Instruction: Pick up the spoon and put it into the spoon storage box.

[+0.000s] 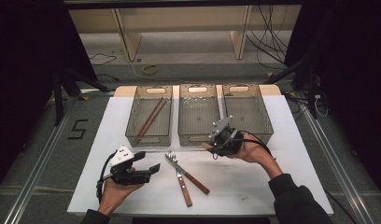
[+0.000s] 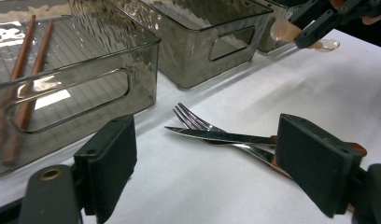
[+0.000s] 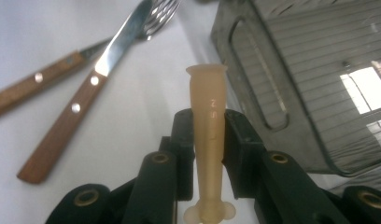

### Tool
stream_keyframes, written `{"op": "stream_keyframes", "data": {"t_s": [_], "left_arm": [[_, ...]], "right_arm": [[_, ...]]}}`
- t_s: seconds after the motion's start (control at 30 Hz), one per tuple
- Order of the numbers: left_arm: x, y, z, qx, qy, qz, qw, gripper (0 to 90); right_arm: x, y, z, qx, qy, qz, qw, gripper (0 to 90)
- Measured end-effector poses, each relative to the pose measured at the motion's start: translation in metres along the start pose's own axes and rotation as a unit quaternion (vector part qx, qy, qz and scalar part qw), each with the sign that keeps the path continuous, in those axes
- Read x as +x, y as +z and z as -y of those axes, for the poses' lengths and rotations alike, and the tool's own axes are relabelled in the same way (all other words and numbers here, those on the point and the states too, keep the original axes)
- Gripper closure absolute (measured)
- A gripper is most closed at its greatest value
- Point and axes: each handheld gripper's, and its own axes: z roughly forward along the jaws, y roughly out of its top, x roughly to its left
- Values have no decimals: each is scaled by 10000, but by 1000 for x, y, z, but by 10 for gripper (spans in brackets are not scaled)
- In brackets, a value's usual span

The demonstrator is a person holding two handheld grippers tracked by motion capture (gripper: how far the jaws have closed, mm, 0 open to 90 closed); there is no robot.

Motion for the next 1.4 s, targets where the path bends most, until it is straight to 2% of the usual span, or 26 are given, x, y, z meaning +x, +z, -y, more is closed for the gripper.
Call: {"op": "stream_keyframes", "data": {"t_s": [0.27,0.37,0.6,0.73,0.93,1.03,1.17,1.27,1.4], "left_arm": [[2,-2,1,-123,-5,-37,9999,200],[2,-3,1,-156,11,-51,9999,200],[2,-3,1,-199,20,-68,9998,199],[2,-3,1,-202,31,-77,9998,199],[1,-4,1,-227,37,-87,9997,199],[2,-4,1,-236,45,-86,9997,198],[2,-4,1,-243,32,-98,9997,197],[2,-4,2,-247,21,-105,9996,197],[2,-5,1,-251,25,-114,9996,196]], "right_arm": [[-3,-8,-7,-401,538,116,9977,755],[-5,-12,-10,-629,768,148,9950,754],[-12,-17,-16,-902,1251,193,9879,755],[-16,-17,-20,-962,1351,203,9859,754],[-25,-18,-28,-1154,1565,327,9804,754],[-33,-21,-33,-1273,1759,418,9753,754],[-43,-25,-40,-1420,1896,531,9701,754],[-48,-26,-44,-1440,1928,610,9687,754],[-56,-26,-51,-1489,2029,702,9653,754]]}}
